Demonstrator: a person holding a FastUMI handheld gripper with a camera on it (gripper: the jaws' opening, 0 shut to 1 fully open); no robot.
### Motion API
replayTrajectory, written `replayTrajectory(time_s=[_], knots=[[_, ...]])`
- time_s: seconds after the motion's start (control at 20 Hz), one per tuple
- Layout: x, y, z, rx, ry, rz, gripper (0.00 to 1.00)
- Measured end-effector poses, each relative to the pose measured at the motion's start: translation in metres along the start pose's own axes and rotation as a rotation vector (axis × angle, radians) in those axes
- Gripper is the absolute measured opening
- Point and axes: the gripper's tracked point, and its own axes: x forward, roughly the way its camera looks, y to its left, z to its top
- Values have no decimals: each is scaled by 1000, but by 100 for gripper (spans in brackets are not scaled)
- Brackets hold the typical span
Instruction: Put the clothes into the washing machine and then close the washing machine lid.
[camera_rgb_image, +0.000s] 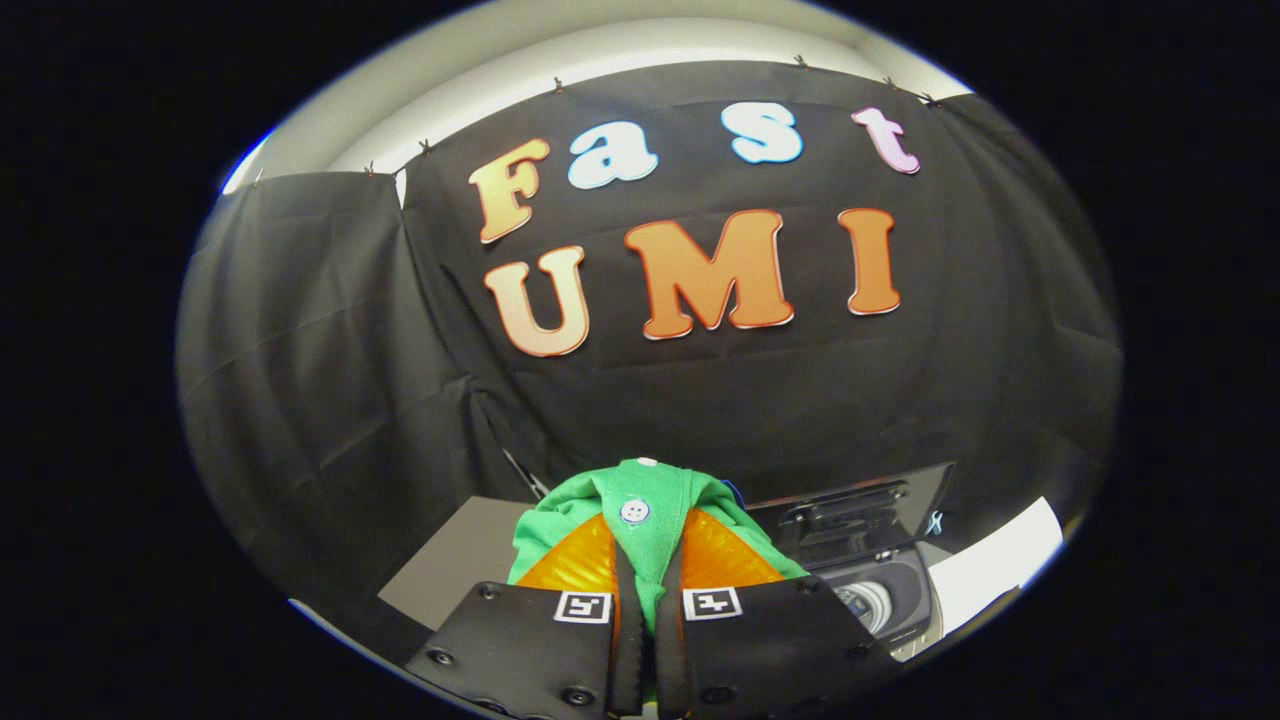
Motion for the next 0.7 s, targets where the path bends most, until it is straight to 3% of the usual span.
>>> replayTrajectory(time_s=[0.4, 0.7], knots=[[-18, -134, 16, 34, -29, -62, 13], [-13, -242, -41, -4, 70, -157, 13]])
